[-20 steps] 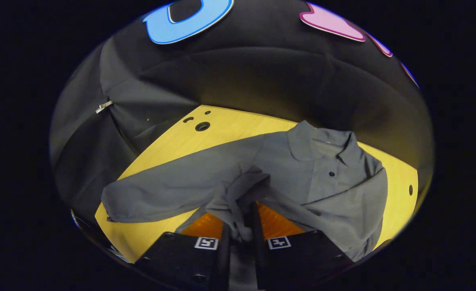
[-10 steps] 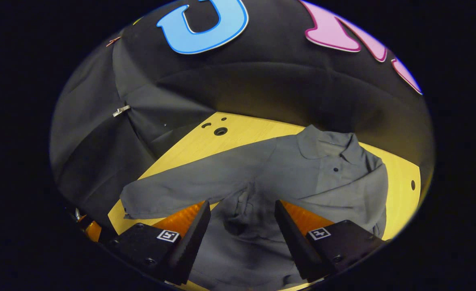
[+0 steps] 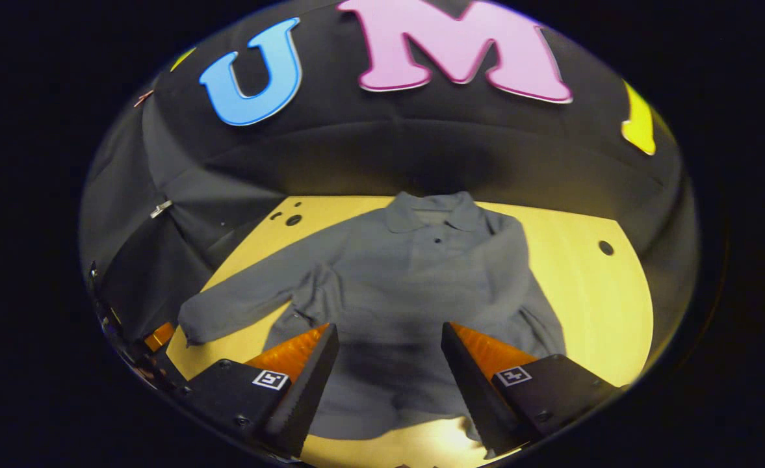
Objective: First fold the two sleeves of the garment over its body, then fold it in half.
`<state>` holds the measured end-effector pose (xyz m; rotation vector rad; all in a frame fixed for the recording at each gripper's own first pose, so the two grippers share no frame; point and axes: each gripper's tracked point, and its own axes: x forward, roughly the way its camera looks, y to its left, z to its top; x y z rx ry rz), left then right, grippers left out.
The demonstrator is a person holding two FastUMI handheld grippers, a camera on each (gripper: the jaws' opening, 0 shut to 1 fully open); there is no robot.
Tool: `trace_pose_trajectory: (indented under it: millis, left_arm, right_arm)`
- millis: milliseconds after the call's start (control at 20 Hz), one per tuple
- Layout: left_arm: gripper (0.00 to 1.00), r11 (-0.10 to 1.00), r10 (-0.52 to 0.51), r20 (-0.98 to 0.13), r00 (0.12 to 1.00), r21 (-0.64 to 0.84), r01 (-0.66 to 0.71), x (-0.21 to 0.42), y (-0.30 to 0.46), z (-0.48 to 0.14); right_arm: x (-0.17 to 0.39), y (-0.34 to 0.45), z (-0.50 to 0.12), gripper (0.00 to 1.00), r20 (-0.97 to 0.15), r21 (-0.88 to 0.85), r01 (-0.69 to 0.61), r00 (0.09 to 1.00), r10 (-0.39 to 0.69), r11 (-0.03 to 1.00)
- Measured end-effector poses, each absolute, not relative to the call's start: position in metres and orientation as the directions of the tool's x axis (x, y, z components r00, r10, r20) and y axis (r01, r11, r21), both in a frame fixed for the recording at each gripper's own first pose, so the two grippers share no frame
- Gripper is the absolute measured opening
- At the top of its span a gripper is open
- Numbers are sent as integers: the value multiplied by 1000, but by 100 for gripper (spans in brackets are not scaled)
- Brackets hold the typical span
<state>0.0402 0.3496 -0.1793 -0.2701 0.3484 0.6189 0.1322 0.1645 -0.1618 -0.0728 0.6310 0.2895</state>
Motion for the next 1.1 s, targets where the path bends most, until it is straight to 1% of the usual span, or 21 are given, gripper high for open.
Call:
trace_pose_trajectory:
  millis: [350,400,450,700,900,1000,1100]
  left_arm:
    - [96,801,504,-435,746,-89,-593,88,373,-207]
    - [92,805,497,-444,745,-85,-587,95,375,-210]
    - [96,809,493,-453,743,-74,-582,101,375,-216]
    - [96,805,482,-519,706,-56,-591,117,379,-244]
    - [97,810,484,-533,694,-27,-586,123,374,-249]
    - [91,830,461,-538,706,-19,-557,127,371,-246]
    - [74,854,428,-538,726,-21,-520,133,365,-245]
  right_arm:
    - [77,52,-167,99,-602,33,-69,795,75,997]
    - [69,41,-170,99,-606,33,-45,794,56,998]
    - [59,32,-174,99,-614,34,-25,788,41,999]
    - [20,3,-185,99,-631,58,61,776,-11,996]
    - [-6,-8,-193,99,-628,51,102,777,-48,993]
    - [-14,-9,-198,99,-631,29,102,773,-61,994]
    - [-26,-9,-201,99,-631,24,97,773,-60,995]
